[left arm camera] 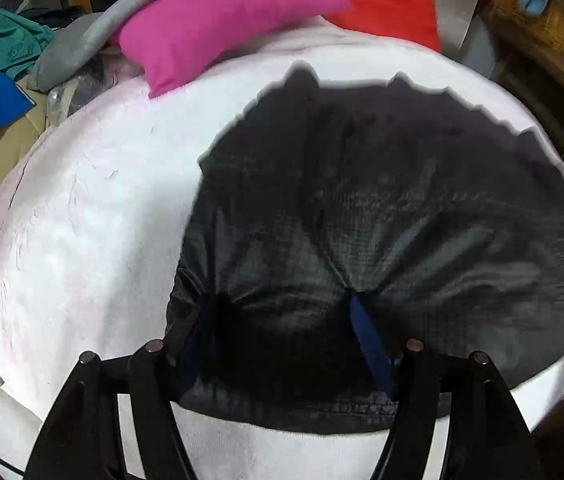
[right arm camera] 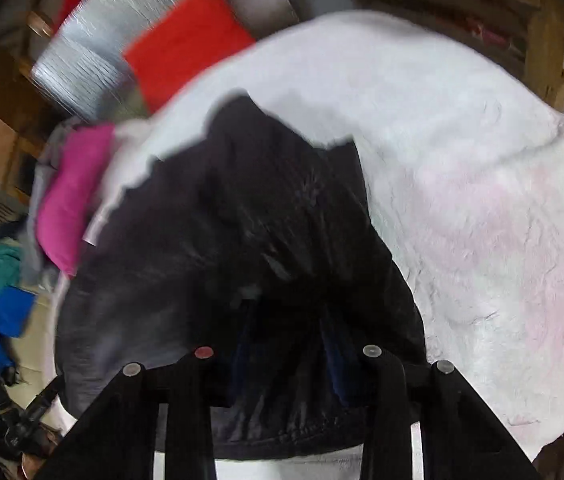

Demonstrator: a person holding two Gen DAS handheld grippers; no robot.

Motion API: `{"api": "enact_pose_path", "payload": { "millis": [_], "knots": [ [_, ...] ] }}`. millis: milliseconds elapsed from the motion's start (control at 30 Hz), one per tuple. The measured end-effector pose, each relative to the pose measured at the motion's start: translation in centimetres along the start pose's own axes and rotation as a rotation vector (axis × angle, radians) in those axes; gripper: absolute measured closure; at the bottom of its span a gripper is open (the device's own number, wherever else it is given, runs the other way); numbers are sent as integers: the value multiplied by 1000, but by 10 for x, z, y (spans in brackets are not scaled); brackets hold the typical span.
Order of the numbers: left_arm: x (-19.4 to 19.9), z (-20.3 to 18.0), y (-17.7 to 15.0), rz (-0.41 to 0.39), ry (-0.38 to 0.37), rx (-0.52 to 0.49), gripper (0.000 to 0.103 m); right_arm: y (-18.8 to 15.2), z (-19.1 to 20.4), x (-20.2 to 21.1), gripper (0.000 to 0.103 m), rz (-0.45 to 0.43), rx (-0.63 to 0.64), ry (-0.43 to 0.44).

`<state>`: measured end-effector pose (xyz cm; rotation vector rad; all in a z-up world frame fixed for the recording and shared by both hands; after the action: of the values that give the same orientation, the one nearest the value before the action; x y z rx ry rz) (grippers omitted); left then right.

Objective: Fold large clothes
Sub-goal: 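Smooth the folded bundle flat with both tools, then open them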

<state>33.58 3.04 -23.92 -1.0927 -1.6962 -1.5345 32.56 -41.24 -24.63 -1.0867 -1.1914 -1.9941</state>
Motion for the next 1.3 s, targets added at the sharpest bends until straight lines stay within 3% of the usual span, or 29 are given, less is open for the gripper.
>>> {"api": "enact_pose_path", "payload": {
  "millis": [133,267,333,467,633,733,867,1067,1200,1300],
  "knots": [
    [21,-12,3,-83,18,-30,31,-3,9,26,64,-80,23,27],
    [41,-36,4,-203,4,-89,31,-12,43,52,64,-198,150,96],
    [41,-52,2,-230,25,-138,31,-20,63,44,64,-162,196,115],
    [23,-76,-2,-214,44,-212,31,-35,76,4,64,-5,207,38],
    [7,-83,-8,-185,83,-246,31,-31,81,24,64,-50,152,117],
    [9,-84,-8,-188,79,-245,31,-36,87,23,64,-69,198,88],
    [9,-86,-10,-187,76,-242,31,-39,104,-7,64,-12,248,28],
    [7,-87,-12,-185,82,-253,31,-45,85,21,64,-22,199,70],
    [6,-85,-12,-179,78,-253,30,-50,69,44,64,-85,191,41],
    [4,-85,-11,-173,81,-253,29,-64,60,25,64,-21,218,-59]
  ]
}}
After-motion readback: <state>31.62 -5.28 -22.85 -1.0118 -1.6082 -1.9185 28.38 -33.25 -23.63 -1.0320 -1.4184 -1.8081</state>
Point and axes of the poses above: each gripper's, at about its wrist camera, not at the fingertips, and x roughly against the way its jaws point, z to its left, y to its top, the point moved 5 cm from there along -x, roughly the way its jaws point, and after that the axes turned 10 degrees about -y, right-handed, at the moved point
